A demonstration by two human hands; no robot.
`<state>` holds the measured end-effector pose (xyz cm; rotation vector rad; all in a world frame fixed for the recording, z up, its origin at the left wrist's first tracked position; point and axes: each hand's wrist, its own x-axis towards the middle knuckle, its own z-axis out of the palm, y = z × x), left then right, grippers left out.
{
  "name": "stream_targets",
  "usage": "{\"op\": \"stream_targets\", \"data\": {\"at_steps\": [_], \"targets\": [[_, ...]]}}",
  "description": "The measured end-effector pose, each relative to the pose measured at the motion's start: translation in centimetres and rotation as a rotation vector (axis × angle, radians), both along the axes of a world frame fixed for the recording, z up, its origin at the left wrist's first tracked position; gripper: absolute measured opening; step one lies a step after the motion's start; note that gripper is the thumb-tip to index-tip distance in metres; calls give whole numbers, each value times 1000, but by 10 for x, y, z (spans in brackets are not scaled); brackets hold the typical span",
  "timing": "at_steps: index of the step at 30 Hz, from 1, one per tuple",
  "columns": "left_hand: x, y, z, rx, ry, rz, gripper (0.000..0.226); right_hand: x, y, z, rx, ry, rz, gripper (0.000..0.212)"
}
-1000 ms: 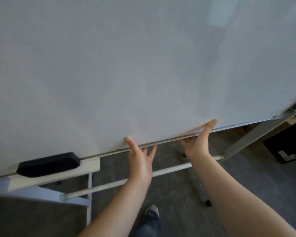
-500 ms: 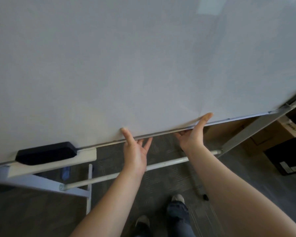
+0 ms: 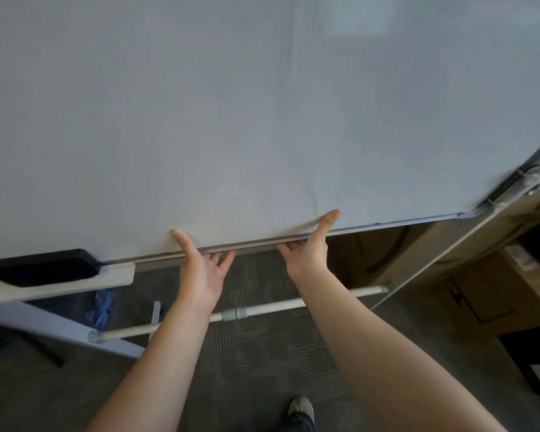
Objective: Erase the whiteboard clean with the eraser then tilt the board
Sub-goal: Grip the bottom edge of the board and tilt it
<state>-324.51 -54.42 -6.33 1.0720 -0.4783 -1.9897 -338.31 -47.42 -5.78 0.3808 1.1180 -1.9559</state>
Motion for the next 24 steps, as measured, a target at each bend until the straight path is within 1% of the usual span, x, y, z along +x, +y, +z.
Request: {"op": "stream_targets", "data": {"at_steps": [3, 4, 9, 13, 15, 19, 24], "targets": [[-24, -14, -4, -38, 1, -15, 77, -27, -11, 1, -44, 12, 55, 85], [-31, -18, -3, -41, 1, -9, 77, -35, -14, 0, -54, 13, 66, 83], [-66, -34, -2, -44, -14, 0, 77, -71, -33, -5, -66, 11, 92, 93], [-84, -52, -7, -32, 3, 22, 76, -89, -52, -7, -69, 22, 87, 111], [-93, -62, -9, -31, 15, 22, 78, -99, -63, -8, -83, 27, 84, 112], [-114, -80, -5, -18, 55, -18, 99, -122, -84, -8, -78, 8, 56, 97], [-143, -105, -4, -15, 57, 4, 92, -146, -107, -7, -51, 16, 15, 91]]}}
